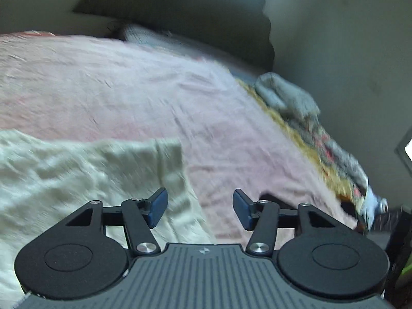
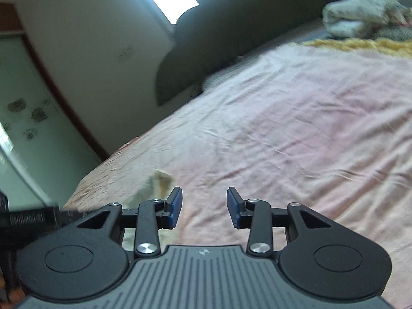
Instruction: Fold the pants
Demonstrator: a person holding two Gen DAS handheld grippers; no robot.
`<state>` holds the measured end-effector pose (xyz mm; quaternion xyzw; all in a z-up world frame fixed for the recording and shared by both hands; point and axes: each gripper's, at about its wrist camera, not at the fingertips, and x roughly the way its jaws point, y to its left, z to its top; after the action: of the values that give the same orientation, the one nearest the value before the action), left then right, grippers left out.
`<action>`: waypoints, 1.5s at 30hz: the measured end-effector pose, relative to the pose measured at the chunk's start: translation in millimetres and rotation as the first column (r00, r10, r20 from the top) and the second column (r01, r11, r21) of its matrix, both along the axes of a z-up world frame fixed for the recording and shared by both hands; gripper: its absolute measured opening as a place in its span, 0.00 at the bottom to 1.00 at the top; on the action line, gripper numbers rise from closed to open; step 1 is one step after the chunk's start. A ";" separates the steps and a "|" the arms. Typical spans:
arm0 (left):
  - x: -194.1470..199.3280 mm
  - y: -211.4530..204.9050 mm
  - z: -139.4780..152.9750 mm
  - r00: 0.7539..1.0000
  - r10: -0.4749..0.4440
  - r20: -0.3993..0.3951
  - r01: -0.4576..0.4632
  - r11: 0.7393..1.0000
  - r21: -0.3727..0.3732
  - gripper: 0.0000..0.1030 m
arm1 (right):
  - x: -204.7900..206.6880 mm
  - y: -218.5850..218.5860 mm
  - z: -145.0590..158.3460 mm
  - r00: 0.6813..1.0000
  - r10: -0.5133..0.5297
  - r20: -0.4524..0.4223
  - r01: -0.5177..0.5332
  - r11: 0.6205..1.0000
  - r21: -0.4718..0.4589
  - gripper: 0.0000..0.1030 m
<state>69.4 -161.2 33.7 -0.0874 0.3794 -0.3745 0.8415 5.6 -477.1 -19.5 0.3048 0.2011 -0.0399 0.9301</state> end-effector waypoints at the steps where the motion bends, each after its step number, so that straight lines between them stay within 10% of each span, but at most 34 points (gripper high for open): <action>1: 3.1 9.0 5.5 1.000 0.030 0.006 -0.030 1.000 -0.003 0.61 | 1.7 6.5 3.9 1.000 0.026 0.010 -0.026 1.000 -0.008 0.37; 5: 9.6 57.9 16.4 0.991 0.136 0.018 -0.136 0.991 0.012 0.61 | 3.9 32.2 13.2 0.984 0.172 0.034 -0.173 0.985 0.007 0.56; 13: -12.2 128.1 4.1 0.981 0.183 0.066 -0.191 0.973 0.130 0.63 | -12.6 68.6 4.4 0.917 0.397 0.027 -0.396 0.905 0.155 0.57; 18: -27.1 146.7 -10.5 0.987 0.149 0.062 -0.157 0.976 0.148 0.63 | -2.9 77.9 -7.7 0.926 0.372 -0.064 -0.359 0.920 0.157 0.57; 23: -51.8 145.9 -14.0 0.990 0.043 0.132 -0.066 0.982 0.178 0.66 | 19.9 79.6 -15.5 0.948 0.311 -0.071 -0.297 0.941 0.161 0.51; 26: -69.0 133.2 -15.2 0.978 -0.025 0.209 -0.028 0.969 0.247 0.69 | 29.6 85.1 -17.5 0.950 0.300 -0.092 -0.289 0.951 0.114 0.19; 38: -88.0 97.7 -47.6 0.895 -0.100 0.436 -0.143 0.859 0.491 0.73 | 34.2 78.4 20.8 0.954 0.288 0.082 -0.298 0.939 0.170 0.15; 42: -78.8 116.1 -43.0 0.922 -0.063 0.382 -0.126 0.884 0.451 0.27 | 35.8 77.4 19.7 0.956 0.279 0.091 -0.292 0.938 0.187 0.14; 45: -77.6 120.8 -35.3 0.929 -0.053 0.367 -0.117 0.898 0.425 0.21 | 29.7 79.2 21.9 0.958 0.273 0.086 -0.284 0.943 0.174 0.14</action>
<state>-8.3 -40.4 -1.6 0.1704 0.2871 -0.2749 0.9017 35.3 -397.9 2.4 0.3593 0.2165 0.1201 0.8998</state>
